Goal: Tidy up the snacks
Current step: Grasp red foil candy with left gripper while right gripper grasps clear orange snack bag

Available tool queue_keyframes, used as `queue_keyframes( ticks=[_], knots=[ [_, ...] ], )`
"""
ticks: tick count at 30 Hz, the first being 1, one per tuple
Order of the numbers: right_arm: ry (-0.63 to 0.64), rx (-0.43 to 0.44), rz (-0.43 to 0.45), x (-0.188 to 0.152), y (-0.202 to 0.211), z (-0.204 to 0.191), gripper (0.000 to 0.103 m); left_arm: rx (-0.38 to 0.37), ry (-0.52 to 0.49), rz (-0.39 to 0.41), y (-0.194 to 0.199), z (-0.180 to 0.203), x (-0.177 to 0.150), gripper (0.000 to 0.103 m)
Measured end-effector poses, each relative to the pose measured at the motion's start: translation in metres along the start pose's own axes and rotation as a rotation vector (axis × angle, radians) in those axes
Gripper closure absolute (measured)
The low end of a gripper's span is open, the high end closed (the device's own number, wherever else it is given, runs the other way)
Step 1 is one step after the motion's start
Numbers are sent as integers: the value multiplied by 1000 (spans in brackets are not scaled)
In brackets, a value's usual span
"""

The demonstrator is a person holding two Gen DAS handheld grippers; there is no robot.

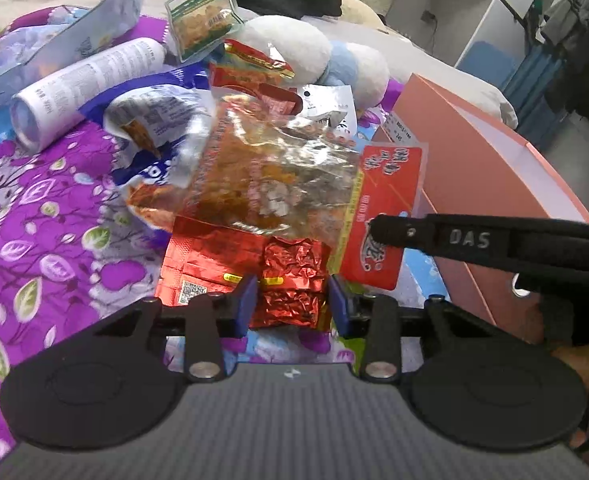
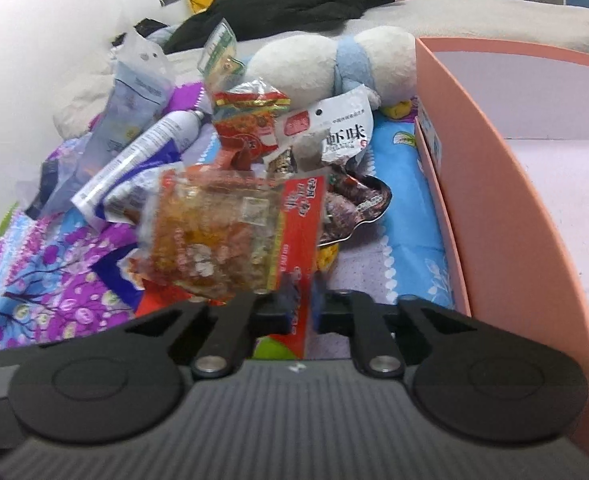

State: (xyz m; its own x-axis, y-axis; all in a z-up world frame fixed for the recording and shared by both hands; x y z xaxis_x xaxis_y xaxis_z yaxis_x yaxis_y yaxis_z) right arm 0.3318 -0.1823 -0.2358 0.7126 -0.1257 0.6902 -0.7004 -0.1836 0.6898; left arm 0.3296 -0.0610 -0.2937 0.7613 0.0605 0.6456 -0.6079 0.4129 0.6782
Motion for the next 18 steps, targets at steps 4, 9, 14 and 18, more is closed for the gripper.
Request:
queue_keyframes(
  ticks=[4,9,14,18],
  knots=[
    [-7,26,5,-5,17,-7,100,4,18,15,23,-2,-5,59],
    [-32,39,19,-11,43,-13,100,25,34,31,54,-7,-14,59],
    [-57,56,12,-28,71,-20,100,57,40,33,81,-9,-26,59],
    [-70,42,-2,-50,91,-21,100,81,40,24,101,-11,-40,59]
  ],
)
Point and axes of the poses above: each gripper's, at about its wrist camera, not at the fingertips, and y roughly against the way its jaws point, z to its right, x to its top, the point moved 10 cm from there along -y, roughly the way its jaws point, and after that the axes turned 1 degree about y, right-handed, at the moved point
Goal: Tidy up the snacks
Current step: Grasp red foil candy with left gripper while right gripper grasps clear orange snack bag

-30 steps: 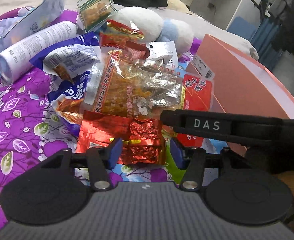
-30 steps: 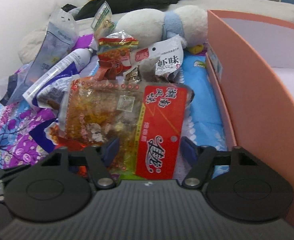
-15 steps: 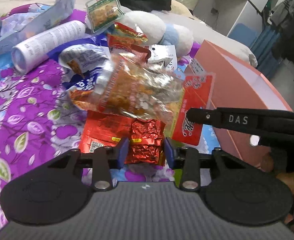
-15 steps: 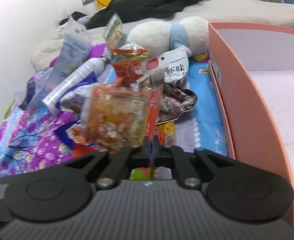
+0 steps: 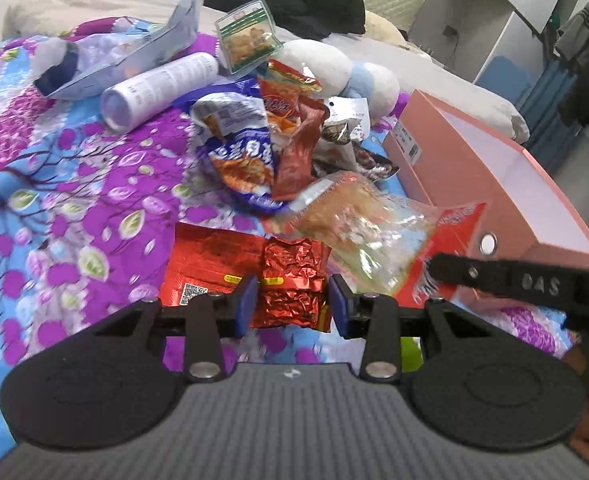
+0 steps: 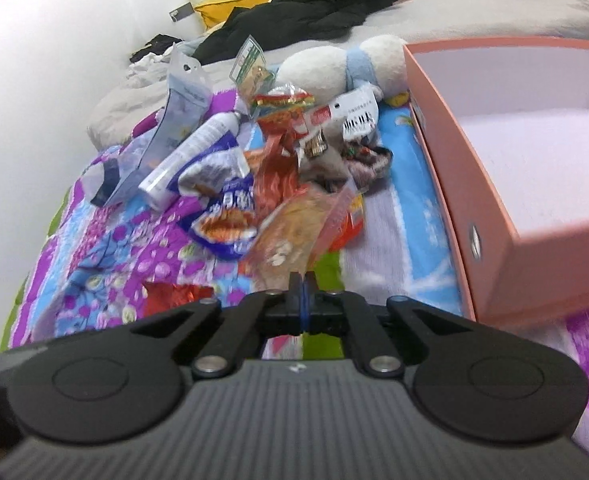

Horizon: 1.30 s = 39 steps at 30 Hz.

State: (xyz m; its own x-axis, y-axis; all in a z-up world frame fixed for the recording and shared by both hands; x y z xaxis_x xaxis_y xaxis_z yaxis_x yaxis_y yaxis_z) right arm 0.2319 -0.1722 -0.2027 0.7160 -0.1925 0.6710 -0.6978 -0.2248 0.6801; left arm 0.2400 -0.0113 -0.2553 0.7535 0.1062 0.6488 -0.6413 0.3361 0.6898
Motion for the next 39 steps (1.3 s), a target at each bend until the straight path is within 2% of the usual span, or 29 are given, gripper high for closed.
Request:
queue_keyframes(
  ticks=[7,11,15,19,21,22,23,24,25,26,32,39],
  knots=[
    [-48,-22,-64,-44,27,9,100,43,27,-39,17,-11,-23,58],
    [-27,-12,-101,-68,44,7,99,38,46,-57,19,-12,-31,58],
    [-25,3,-137,-86,50,8,98,43,50,-71,19,-11,-36,58],
    [-10,-18,-145,-94,52,14,94,46,62,-73,19,-11,-36,58],
    [-12,-13,-156,-95,52,17,93,43,76,-72,20,-12,-35,51],
    [-9,-17,-157,-95,53,20,92,35,87,-69,21,-12,-35,43],
    [-4,-26,-155,-94,53,23,81,23,102,-62,23,-13,-34,37],
    [0,-43,-148,-94,54,27,67,18,115,-55,24,-14,-33,35],
    [0,-56,-135,-92,55,31,34,16,125,-50,25,-14,-33,34],
    [-2,-63,-113,-90,58,35,15,16,129,-46,26,-15,-32,33],
    [100,-63,-38,-73,59,38,18,59,112,-28,27,-21,-32,30],
    [313,49,-33,-64,24,2,18,35,96,-69,19,-17,-35,30]
  ],
)
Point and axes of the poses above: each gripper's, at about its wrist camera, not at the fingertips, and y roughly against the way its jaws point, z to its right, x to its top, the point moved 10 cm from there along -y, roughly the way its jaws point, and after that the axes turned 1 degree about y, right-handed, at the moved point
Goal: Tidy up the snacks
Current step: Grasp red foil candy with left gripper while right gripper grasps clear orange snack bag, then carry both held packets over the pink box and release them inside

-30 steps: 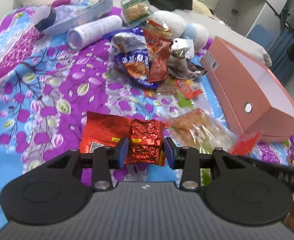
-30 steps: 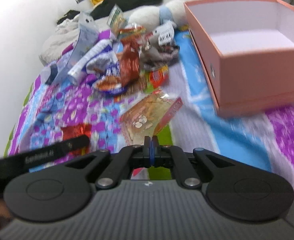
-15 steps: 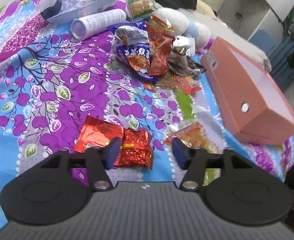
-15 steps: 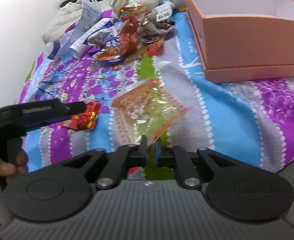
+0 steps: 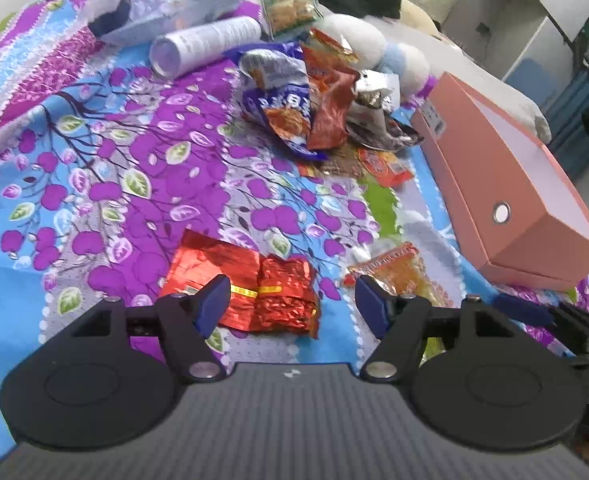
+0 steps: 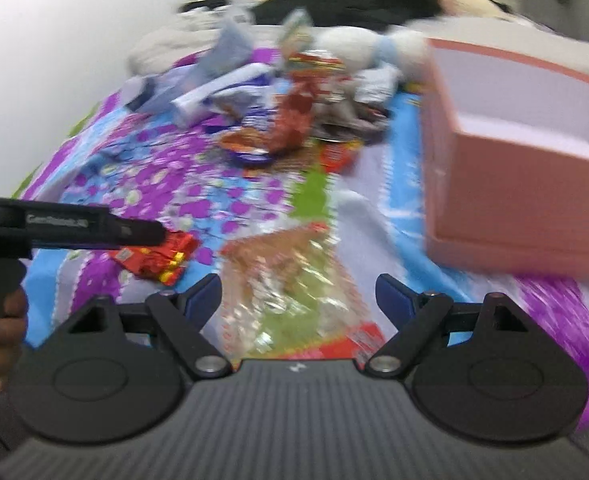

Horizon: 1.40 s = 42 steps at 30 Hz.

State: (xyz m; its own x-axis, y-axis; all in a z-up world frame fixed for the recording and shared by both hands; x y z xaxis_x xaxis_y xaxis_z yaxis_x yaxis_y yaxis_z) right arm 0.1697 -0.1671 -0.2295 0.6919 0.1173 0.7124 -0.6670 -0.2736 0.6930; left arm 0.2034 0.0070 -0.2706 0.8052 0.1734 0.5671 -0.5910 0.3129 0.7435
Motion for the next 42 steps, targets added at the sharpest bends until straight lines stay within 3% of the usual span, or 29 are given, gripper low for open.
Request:
queue_keyframes(
  ticks=[6,15,19,21,26,31,42],
  knots=[
    [125,18,-6,-4,-36,-15,18,20,-34,-14,-11,1,-3,31],
    [105,21,-5,-18,-57,-8,12,51,-80,-15,-26,-2,-10,34],
    [132,18,-6,-19,-65,-14,12,82,-104,2,-32,-1,-7,42],
    [119,25,-8,-17,-66,-14,16,82,-112,2,-35,1,-5,47],
    [123,30,-8,-13,-62,-18,43,82,-113,11,-31,4,-2,57],
    [77,23,-15,-10,-52,-9,61,79,-101,31,-20,7,3,58],
    [-35,3,19,8,-11,8,64,46,-67,88,15,33,25,58]
  ],
)
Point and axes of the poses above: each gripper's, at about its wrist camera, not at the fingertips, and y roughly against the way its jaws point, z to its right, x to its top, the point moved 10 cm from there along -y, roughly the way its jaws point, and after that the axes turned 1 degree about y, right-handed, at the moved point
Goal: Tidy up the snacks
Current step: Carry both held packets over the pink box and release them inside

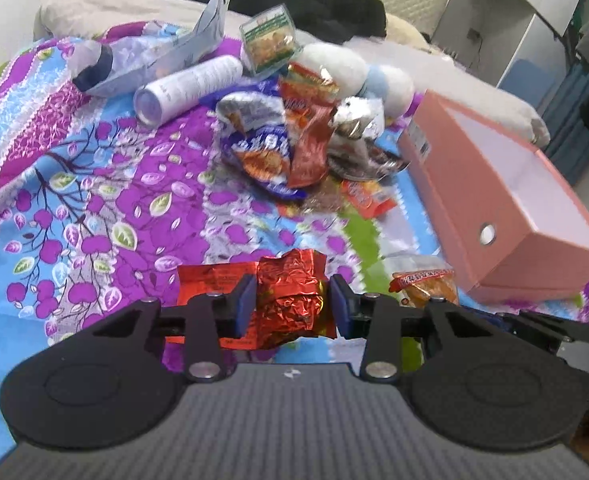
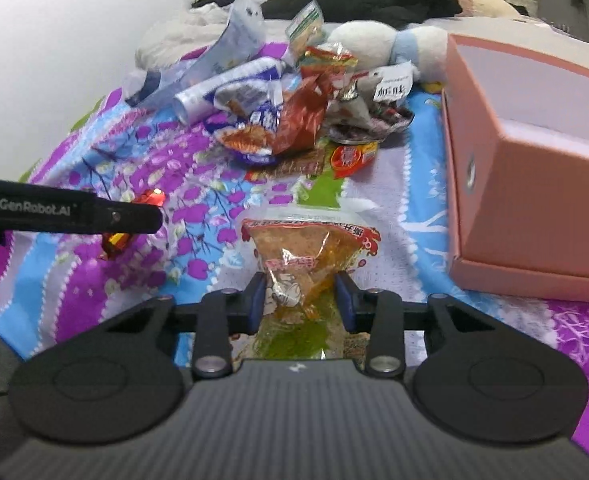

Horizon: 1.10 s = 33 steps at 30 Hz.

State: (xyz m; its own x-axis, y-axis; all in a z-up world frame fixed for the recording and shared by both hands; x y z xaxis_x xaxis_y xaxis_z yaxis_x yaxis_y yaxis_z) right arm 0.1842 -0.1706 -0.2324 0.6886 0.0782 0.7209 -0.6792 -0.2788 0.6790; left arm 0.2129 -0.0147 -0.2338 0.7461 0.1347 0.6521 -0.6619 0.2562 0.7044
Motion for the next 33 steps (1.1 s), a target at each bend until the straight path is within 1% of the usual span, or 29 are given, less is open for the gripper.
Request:
queue_keyframes(
  ticks=[9,17,22,33],
  knots=[
    [-53,-44,98,32,52,7,64,-65,-6,40,31,33,20,58],
    [-89,-74,161,54,88,15,63,-125,6,49,50,55,31,58],
    [-97,-101,178,59,101,26,63,-157,-17,50,53,74,39,58],
    [-155,-179,182,59,136,68,63,-259,-76,38,50,143,51,58]
  ],
)
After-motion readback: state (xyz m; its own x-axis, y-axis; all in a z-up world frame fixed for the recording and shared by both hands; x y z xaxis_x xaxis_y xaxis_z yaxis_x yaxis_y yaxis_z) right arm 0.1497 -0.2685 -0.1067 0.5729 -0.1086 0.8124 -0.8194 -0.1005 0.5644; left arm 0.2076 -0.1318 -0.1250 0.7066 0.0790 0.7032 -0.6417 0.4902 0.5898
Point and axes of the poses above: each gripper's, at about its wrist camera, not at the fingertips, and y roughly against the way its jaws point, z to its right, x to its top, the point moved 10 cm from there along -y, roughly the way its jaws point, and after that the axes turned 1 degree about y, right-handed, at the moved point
